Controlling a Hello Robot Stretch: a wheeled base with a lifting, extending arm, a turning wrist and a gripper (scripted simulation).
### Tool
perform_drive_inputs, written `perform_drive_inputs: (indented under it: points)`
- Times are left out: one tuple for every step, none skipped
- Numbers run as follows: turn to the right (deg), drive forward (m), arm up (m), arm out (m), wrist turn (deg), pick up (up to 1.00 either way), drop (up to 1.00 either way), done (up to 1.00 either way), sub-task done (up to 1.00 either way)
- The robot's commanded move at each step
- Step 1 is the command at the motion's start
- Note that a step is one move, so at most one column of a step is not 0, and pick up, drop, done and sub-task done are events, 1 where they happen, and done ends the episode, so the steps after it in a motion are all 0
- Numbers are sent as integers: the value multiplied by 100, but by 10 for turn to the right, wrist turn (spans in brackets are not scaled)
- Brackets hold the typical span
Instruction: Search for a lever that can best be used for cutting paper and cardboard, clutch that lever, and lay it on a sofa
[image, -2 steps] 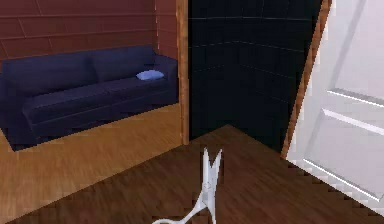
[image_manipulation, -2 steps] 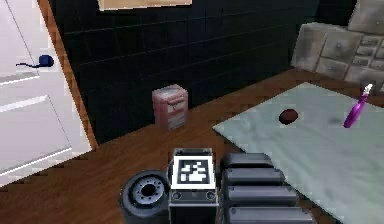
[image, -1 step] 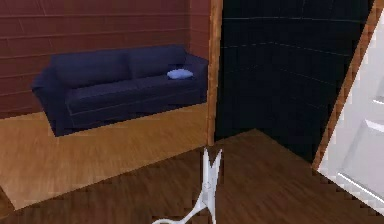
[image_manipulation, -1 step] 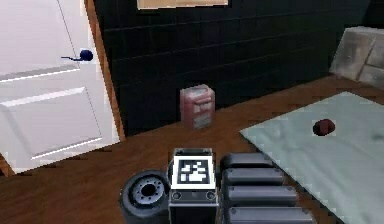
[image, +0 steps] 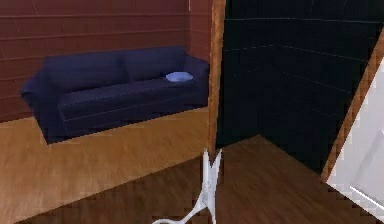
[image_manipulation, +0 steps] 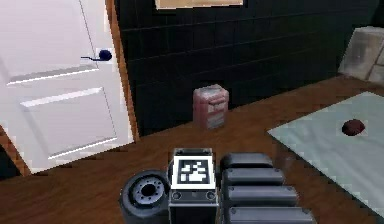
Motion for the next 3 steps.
perform_drive_inputs:
  points:
    - [-120, 0, 0, 0, 0, 0, 0, 0, 0]
    - [0, 100, 0, 0, 0, 0, 0, 0, 0]
    - [-30, 0, 0, 0, 0, 0, 0, 0, 0]
